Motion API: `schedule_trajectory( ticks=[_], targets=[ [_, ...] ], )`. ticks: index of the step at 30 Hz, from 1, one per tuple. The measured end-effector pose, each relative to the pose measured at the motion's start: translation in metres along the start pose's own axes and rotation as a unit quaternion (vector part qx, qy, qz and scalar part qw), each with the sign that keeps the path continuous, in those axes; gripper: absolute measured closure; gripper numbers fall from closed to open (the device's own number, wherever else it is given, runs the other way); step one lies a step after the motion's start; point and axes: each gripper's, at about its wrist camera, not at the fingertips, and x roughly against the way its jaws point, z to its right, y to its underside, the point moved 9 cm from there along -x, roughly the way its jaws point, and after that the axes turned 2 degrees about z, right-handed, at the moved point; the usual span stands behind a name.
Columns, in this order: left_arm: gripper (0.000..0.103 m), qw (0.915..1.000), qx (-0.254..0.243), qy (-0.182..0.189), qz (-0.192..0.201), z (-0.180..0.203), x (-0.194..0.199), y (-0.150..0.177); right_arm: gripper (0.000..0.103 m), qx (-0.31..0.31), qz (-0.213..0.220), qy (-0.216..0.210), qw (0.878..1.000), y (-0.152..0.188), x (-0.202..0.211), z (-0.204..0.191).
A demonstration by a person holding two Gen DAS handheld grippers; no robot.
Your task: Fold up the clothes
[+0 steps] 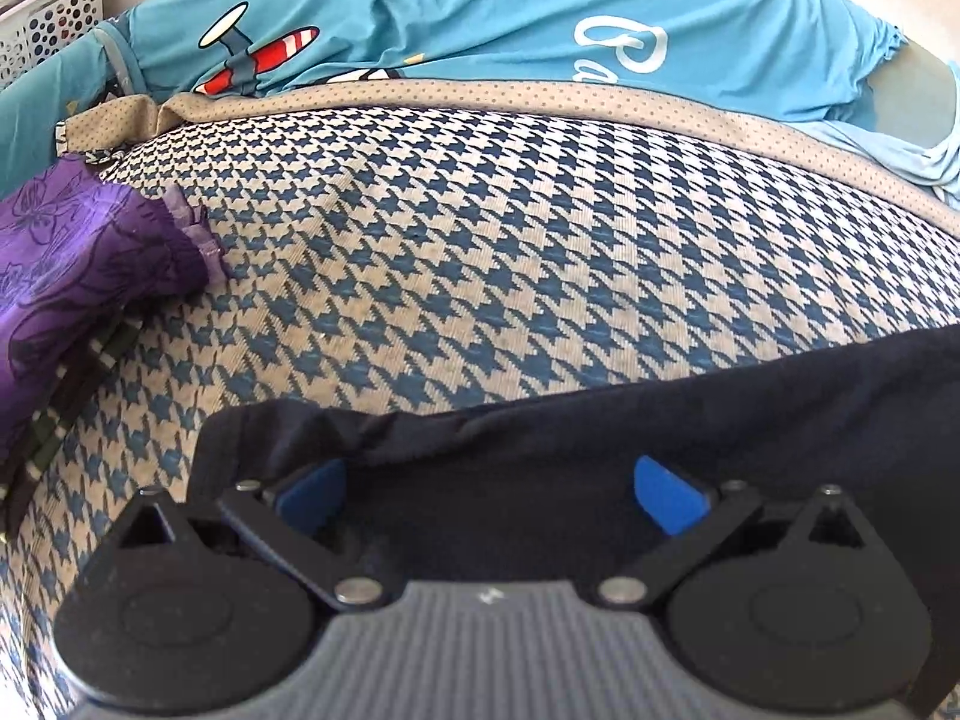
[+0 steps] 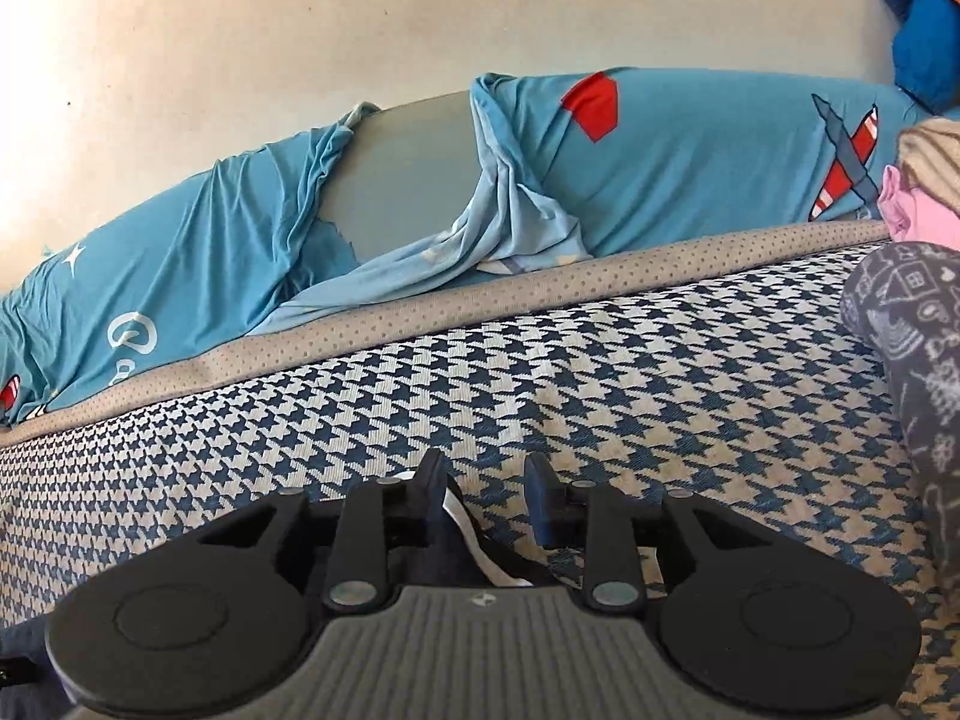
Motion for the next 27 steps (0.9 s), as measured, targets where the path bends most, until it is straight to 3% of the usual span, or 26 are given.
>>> schedule_trajectory(
  ticks=[10,14,20,24,27],
  targets=[
    [0.0,0.9993,-0.028,0.024,0.007,0.007,0.018,0.01,0.065,-0.005,-0.054,-0.019,0.998,0.025,0.036,0.025],
    [0.0,0.9988,-0.039,0.031,0.005,0.01,0.022,0.017,0.054,-0.018,-0.076,-0.016,0.997,0.034,0.046,0.031],
    [0.0,0.9978,-0.053,0.04,0.007,0.012,0.03,0.026,0.054,-0.026,-0.103,-0.002,0.994,0.05,0.058,0.037],
    [0.0,0.9976,-0.055,0.042,0.0,0.01,0.033,0.036,0.054,-0.032,-0.13,-0.017,0.991,0.063,0.059,0.032],
    [0.0,0.9981,-0.047,0.04,0.0,0.006,0.036,0.04,0.057,-0.003,-0.126,-0.011,0.992,0.068,0.059,0.024]
  ],
)
